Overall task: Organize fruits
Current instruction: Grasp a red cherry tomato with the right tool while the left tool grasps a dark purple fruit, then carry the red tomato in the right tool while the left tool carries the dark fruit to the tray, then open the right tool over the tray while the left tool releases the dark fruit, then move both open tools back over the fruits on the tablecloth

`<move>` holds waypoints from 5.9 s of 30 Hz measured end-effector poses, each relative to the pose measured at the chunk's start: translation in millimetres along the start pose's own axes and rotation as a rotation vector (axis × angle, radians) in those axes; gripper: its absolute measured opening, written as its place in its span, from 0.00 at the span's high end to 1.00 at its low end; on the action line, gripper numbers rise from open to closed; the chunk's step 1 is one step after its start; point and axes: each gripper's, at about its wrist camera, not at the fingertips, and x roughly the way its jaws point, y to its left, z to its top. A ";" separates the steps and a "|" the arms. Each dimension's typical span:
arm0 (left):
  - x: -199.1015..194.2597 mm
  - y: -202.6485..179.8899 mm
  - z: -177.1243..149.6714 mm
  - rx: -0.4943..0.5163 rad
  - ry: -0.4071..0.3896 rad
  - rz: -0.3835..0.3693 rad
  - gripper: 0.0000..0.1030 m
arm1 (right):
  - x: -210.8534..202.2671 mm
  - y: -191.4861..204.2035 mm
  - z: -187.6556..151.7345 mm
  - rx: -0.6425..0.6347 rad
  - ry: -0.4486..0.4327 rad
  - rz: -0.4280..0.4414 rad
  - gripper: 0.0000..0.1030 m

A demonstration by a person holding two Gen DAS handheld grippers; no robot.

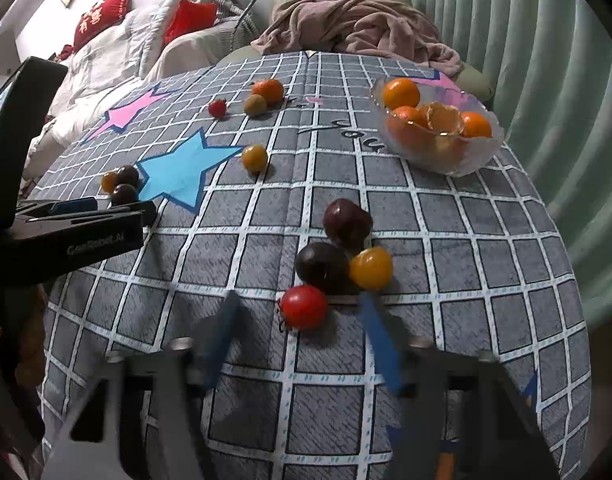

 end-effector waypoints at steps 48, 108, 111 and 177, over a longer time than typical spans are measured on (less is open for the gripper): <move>-122.2 41.1 -124.6 0.004 -0.061 -0.193 0.76 | -77.0 -12.7 -61.8 0.122 0.022 0.214 0.76; -89.8 226.2 -177.7 -0.197 0.046 0.026 0.76 | -20.8 270.8 -35.0 -0.349 0.256 0.364 0.76; -88.7 224.9 -175.8 -0.186 0.042 0.041 0.76 | -17.4 275.8 -37.4 -0.372 0.258 0.342 0.76; -79.9 -88.2 -37.4 0.251 -0.039 -0.214 0.26 | -52.1 -105.3 -25.5 0.138 0.039 -0.012 0.00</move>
